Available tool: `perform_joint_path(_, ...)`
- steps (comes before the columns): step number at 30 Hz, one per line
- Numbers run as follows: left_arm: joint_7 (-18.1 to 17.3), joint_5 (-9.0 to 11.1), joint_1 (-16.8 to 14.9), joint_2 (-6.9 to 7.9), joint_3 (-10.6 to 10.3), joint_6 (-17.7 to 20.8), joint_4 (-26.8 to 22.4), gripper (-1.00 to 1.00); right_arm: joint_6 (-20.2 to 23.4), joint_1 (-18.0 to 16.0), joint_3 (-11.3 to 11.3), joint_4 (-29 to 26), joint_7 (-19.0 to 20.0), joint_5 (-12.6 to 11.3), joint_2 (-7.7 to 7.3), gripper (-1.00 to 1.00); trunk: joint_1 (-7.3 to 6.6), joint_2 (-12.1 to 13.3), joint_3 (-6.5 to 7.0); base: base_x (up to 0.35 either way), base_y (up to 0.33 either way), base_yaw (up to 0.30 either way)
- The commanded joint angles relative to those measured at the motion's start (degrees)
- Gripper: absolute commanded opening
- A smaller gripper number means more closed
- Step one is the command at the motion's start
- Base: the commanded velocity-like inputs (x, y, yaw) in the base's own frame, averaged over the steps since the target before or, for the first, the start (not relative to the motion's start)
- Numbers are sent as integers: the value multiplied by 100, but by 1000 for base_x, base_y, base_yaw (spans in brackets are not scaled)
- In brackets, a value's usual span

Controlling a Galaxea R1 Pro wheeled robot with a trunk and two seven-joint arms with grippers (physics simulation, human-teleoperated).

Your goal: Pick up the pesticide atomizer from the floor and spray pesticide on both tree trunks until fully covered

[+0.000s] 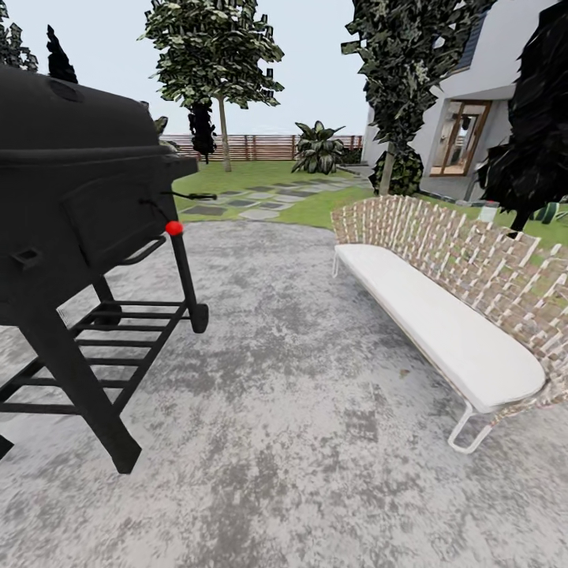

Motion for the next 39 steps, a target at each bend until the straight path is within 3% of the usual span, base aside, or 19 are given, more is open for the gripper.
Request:
perform_joint_path(1,-2,30,-3,0,1,-18,5,100,-19,-3,1,4,3,1,-1,100,2,-1,-5,339,0,0)
perform_joint_path(22,-2,27,-3,0,1,-18,5,100,-17,-3,1,4,3,2,-1,100,2,-1,-5,339,-2,0)
perform_joint_path(39,-2,25,-3,0,1,-18,5,100,-16,-3,1,4,3,3,-1,100,2,-1,-5,339,-98,0)
